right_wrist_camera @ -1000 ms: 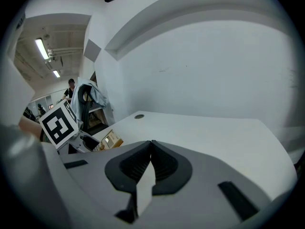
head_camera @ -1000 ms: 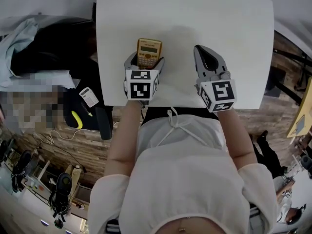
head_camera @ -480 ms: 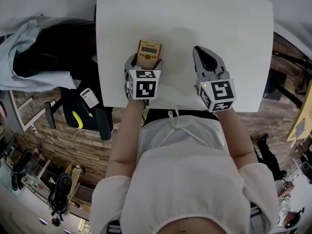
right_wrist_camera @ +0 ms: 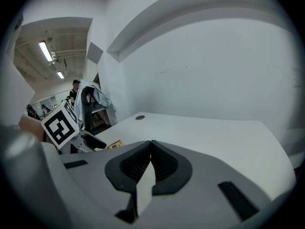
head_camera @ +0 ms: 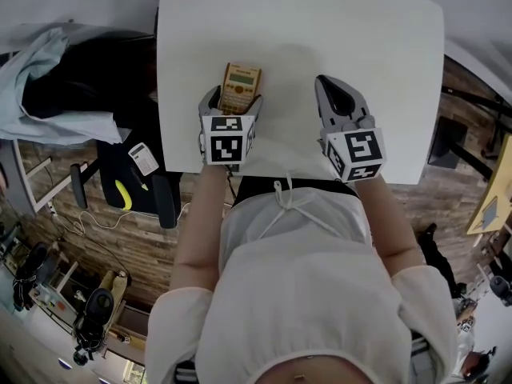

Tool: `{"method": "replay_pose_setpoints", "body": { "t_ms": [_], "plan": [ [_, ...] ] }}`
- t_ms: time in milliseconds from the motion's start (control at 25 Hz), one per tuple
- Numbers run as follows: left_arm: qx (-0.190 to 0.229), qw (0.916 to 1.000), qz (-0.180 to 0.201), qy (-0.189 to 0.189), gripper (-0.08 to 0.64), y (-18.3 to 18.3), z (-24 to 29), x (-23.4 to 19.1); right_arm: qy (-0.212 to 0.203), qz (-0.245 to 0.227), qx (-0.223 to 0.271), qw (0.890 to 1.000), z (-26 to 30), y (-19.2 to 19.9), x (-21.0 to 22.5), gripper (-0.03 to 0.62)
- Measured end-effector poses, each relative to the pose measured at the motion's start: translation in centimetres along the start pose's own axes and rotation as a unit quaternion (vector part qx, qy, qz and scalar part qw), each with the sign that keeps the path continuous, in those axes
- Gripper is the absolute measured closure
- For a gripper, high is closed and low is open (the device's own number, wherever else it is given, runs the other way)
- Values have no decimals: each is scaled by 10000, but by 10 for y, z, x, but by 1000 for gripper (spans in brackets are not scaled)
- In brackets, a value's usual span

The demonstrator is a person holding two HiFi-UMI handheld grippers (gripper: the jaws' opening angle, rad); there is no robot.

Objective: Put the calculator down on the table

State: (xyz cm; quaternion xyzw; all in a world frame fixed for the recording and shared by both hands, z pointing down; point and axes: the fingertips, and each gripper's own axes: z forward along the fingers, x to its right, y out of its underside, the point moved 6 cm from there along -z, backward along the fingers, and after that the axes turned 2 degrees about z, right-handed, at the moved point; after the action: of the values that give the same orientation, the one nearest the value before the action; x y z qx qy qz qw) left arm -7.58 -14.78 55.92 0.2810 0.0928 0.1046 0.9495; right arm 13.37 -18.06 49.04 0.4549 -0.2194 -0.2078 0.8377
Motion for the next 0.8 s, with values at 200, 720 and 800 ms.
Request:
{"method": "replay_pose_setpoints", "body": {
  "t_ms": [200, 720, 800],
  "plan": [
    [545, 9983, 220, 53, 167, -20, -32, 6, -31, -112, 135, 9998, -12, -12, -4, 588],
    [2379, 9692, 617, -139, 537, -81, -123, 34, 13, -274, 822, 9962, -61, -58, -8, 588],
    [2611, 9626, 727, 17, 541, -90, -134, 40, 63, -305, 966, 9948, -71, -66, -6, 589]
  ]
}}
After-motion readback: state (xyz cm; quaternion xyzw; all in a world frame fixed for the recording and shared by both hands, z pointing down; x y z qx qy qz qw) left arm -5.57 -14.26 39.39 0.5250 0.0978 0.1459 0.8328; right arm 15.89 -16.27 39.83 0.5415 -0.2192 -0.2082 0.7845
